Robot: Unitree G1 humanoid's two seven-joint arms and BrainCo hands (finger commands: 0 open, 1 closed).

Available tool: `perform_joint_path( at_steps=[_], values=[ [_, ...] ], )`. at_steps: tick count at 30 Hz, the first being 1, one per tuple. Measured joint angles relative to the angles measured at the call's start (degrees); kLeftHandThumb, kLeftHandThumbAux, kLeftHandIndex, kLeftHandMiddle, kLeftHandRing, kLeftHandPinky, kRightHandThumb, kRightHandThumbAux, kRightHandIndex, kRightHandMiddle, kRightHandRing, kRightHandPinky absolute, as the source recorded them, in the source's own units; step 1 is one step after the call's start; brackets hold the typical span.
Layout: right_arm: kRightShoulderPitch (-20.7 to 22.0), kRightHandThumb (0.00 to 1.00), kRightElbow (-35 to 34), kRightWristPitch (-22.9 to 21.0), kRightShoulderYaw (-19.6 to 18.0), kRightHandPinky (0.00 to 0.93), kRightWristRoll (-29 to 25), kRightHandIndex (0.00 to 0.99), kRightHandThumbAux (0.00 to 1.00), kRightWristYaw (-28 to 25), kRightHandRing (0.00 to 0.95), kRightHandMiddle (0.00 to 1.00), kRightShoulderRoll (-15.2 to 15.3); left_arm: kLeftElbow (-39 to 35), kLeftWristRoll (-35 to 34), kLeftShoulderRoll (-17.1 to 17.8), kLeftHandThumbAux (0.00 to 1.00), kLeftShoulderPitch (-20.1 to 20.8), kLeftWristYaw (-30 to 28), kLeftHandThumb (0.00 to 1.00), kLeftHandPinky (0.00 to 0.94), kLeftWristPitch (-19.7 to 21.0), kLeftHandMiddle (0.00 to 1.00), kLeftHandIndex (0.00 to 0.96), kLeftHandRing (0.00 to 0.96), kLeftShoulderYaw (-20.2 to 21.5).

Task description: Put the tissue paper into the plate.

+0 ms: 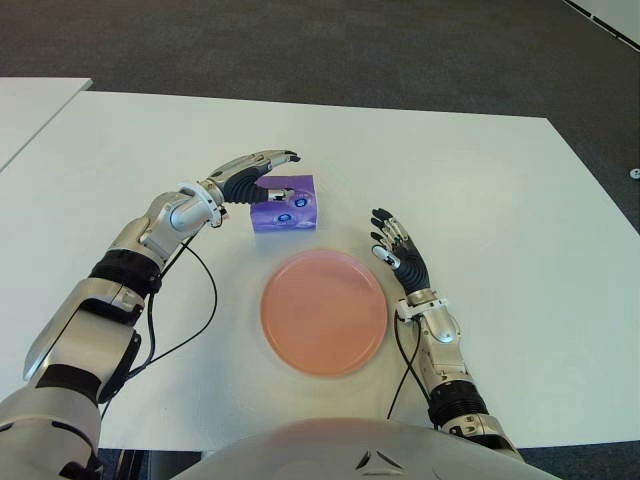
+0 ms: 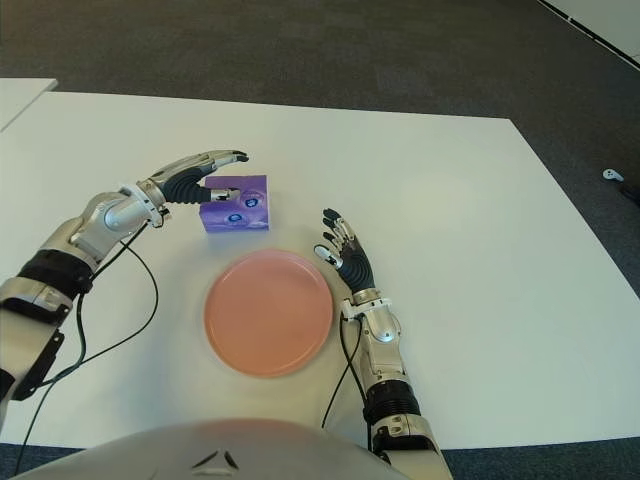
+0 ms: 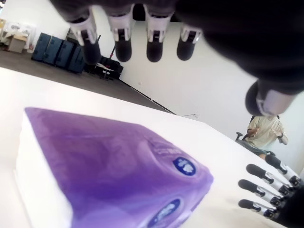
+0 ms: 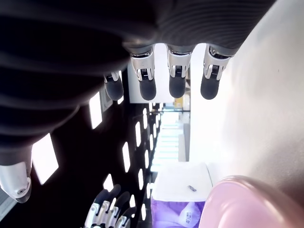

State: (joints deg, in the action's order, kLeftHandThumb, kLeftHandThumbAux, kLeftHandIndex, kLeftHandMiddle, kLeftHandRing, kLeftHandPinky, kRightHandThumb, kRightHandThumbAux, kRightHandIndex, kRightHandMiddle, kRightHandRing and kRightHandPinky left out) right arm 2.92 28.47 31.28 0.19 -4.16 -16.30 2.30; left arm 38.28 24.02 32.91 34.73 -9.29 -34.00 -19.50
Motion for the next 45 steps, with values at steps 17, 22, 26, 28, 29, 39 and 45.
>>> perform_joint_path(
  at_steps=[17, 22, 26, 28, 29, 39, 45],
  values=[
    [-0.9, 0.0, -2.5, -2.4, 1.1, 0.0, 0.5, 0.0, 0.515, 0.8, 0.0, 0.0, 0.0, -0.7, 13.5, 0.0, 0.274, -0.4, 9.9, 0.185, 0.0, 2.3, 0.0, 0.0, 0.0, -2.0],
    [-2.0, 0.0, -4.3, -4.1, 1.5, 0.0, 0.6, 0.0, 0.514, 1.2, 0.0, 0.0, -0.1, 0.3, 18.2, 0.1, 0.271, -0.2, 14.2, 0.167, 0.0, 3.1, 0.0, 0.0, 0.0, -3.6],
    [-2.6, 0.0, -5.2, -5.0, 1.9, 0.0, 0.7, 0.0, 0.513, 1.7, 0.0, 0.0, -0.1, 1.0, 20.6, 0.1, 0.268, 0.0, 16.7, 0.154, 0.0, 3.3, 0.0, 0.0, 0.0, -4.5],
    [-2.7, 0.0, -5.4, -5.1, 2.0, 0.0, 0.7, 0.0, 0.514, 1.9, 0.0, 0.0, -0.1, 1.6, 21.6, 0.1, 0.267, 0.2, 17.7, 0.147, 0.0, 3.4, 0.0, 0.0, 0.0, -5.0],
    [-2.7, 0.0, -5.4, -5.2, 2.0, 0.0, 0.7, 0.0, 0.514, 1.9, 0.0, 0.0, -0.1, 1.9, 22.2, 0.1, 0.267, 0.3, 18.3, 0.143, 0.0, 3.4, 0.0, 0.0, 0.0, -5.3],
    [-3.1, 0.0, -6.2, -5.9, 2.3, 0.0, 0.5, 0.0, 0.516, 1.8, 0.0, 0.0, -0.1, 4.3, 26.6, 0.1, 0.274, 1.4, 23.5, 0.13, 0.0, 4.1, 0.0, 0.0, 0.0, -8.3],
    [-3.4, 0.0, -6.6, -6.0, 2.7, 0.0, 0.6, 0.0, 0.517, 1.5, 0.0, 0.0, 0.0, 5.2, 28.4, 0.1, 0.275, 2.4, 25.3, 0.128, 0.0, 5.1, 0.0, 0.0, 0.0, -9.6]
  ],
)
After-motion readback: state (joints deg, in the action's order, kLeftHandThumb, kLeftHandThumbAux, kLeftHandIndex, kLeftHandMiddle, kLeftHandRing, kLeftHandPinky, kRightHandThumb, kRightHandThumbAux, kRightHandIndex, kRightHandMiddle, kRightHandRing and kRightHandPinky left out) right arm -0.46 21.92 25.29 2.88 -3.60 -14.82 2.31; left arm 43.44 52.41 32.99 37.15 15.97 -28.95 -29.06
